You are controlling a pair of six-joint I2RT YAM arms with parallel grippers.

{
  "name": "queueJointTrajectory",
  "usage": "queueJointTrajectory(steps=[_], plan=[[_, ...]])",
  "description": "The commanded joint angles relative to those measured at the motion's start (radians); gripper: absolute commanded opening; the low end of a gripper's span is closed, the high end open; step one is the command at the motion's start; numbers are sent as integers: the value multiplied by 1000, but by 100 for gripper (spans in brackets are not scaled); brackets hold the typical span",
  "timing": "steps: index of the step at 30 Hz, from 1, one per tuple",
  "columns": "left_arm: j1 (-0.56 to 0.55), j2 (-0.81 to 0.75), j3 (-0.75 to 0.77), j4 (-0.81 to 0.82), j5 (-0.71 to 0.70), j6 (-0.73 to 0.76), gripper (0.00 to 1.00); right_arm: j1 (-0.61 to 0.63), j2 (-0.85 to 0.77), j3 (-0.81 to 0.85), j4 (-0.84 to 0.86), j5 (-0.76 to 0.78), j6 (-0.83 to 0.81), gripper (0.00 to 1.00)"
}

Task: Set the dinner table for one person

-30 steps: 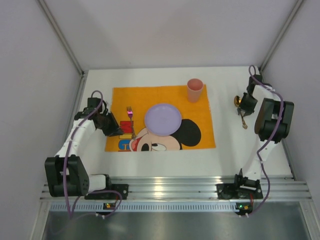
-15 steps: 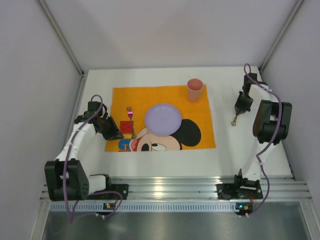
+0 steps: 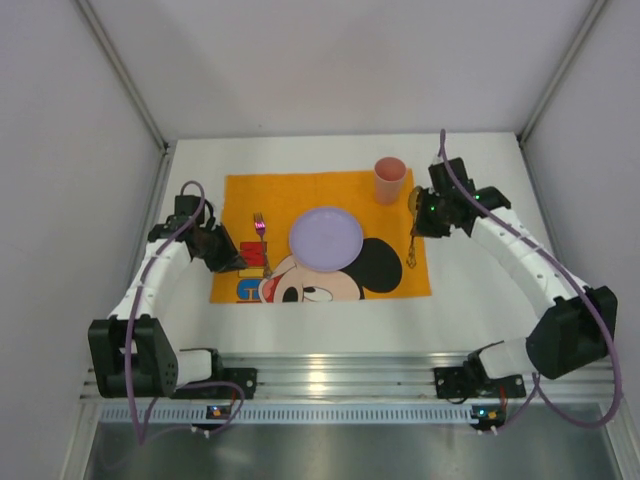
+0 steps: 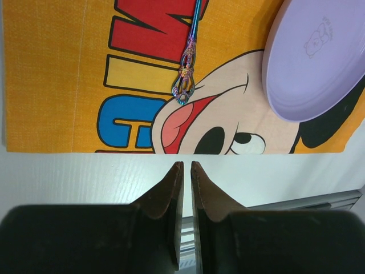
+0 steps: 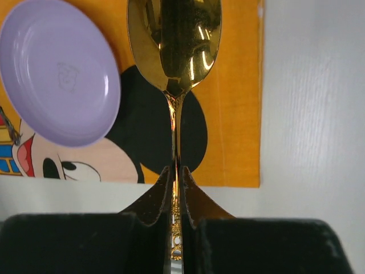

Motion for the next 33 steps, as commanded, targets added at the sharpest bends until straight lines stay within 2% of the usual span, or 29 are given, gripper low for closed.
queueJointTrajectory(steps=[1, 8, 9, 11, 17, 27, 28, 30, 31, 33], plan=[[-6, 4, 37, 1, 8, 3, 15, 86, -47, -105, 2, -30, 117, 0], [-9, -13, 24, -8, 8, 4, 15, 164, 4, -222, 172, -68, 137, 0], [-11, -19, 21, -23, 1, 9, 15, 164, 74, -194, 206, -68, 125, 0], [-11, -24, 14, -34, -4, 15, 14, 164, 96, -176, 212, -67, 114, 0], [-14, -70, -45, -48, -27, 26, 14, 170, 296, -30, 226, -62, 75, 0], [-12, -84, -48, -65, -53, 37, 14, 172, 453, 25, 247, -27, 65, 1], [-14, -82, -48, -66, -54, 38, 14, 172, 456, 25, 247, -19, 68, 17], [-14, -81, -46, -69, -56, 38, 14, 172, 458, 27, 247, -18, 68, 40], [-14, -78, -46, -71, -58, 38, 14, 172, 453, 27, 246, -15, 65, 57], [-14, -75, -45, -71, -56, 40, 14, 175, 432, 28, 244, -15, 57, 63]])
